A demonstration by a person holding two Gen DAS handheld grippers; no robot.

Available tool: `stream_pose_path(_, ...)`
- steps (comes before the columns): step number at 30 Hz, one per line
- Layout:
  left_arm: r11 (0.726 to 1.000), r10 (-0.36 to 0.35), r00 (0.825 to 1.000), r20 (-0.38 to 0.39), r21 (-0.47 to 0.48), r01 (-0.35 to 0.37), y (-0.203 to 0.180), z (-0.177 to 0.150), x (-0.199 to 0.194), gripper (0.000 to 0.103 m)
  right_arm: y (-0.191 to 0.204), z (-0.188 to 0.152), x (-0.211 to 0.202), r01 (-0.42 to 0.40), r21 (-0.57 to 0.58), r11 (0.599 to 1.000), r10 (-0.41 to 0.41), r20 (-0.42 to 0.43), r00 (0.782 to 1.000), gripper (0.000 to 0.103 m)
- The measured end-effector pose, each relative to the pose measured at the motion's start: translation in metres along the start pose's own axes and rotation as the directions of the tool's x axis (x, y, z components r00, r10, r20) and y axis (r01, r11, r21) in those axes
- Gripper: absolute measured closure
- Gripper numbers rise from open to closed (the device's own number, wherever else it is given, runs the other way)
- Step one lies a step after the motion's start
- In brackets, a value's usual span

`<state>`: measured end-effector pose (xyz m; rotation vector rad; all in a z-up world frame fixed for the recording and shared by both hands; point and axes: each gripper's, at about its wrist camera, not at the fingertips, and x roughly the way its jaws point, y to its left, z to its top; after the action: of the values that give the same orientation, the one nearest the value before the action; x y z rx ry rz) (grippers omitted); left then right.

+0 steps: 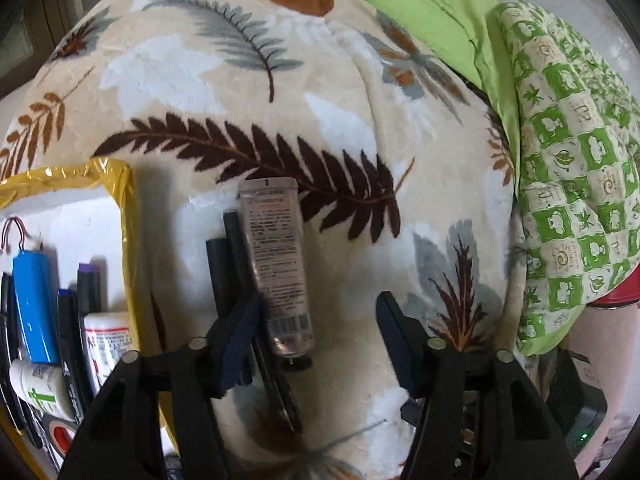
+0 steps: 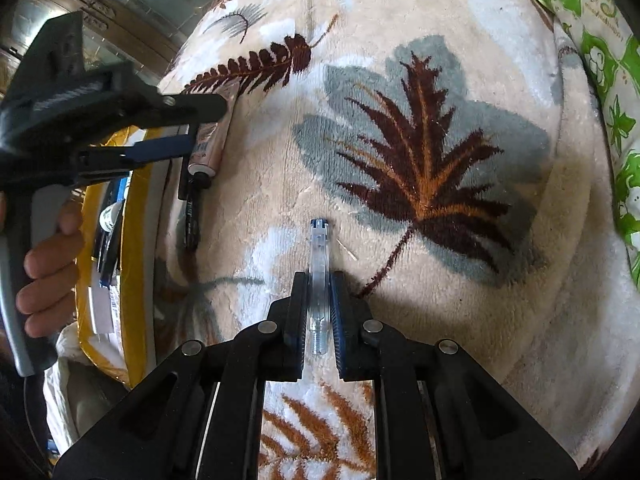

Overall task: Organize objects
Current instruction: 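Grasp the brown cream tube with the left tool while the right tool holds the pen, then carry the clear pen and brown tube over the tray and open both tools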

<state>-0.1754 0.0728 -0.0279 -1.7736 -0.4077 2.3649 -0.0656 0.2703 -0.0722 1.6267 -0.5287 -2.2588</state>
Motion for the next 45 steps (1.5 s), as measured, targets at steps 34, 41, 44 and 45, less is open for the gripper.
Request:
stream_pose_path(34, 0.987, -0.15, 0.972, 0.183, -0.023, 0.157, 0.087, -0.108, -0.159, 0.075, 0.019, 0.006, 0.001, 0.102, -0.01, 0.995, -0.102, 0.013, 0.995, 0.093)
stream_pose_path(41, 0.964, -0.055, 0.971, 0.233, -0.242, 0.113, 0.182, -0.139, -0.17, 0.075, 0.099, -0.001, -0.017, 0.014, -0.108, 0.994, -0.012, 0.018, 1.0, 0.092)
stream_pose_path(44, 0.968, -0.023, 0.965, 0.262, -0.234, 0.087, 0.189, -0.139, -0.173, 0.075, 0.146, -0.001, -0.012, -0.029, -0.174, 0.984, 0.03, 0.004, 1.0, 0.092)
stream_pose_path(45, 0.97, -0.018, 0.964, 0.266, -0.23, 0.081, 0.189, -0.139, -0.173, 0.075, 0.158, -0.005, -0.011, -0.04, -0.187, 0.982, 0.04, -0.002, 0.999, 0.092)
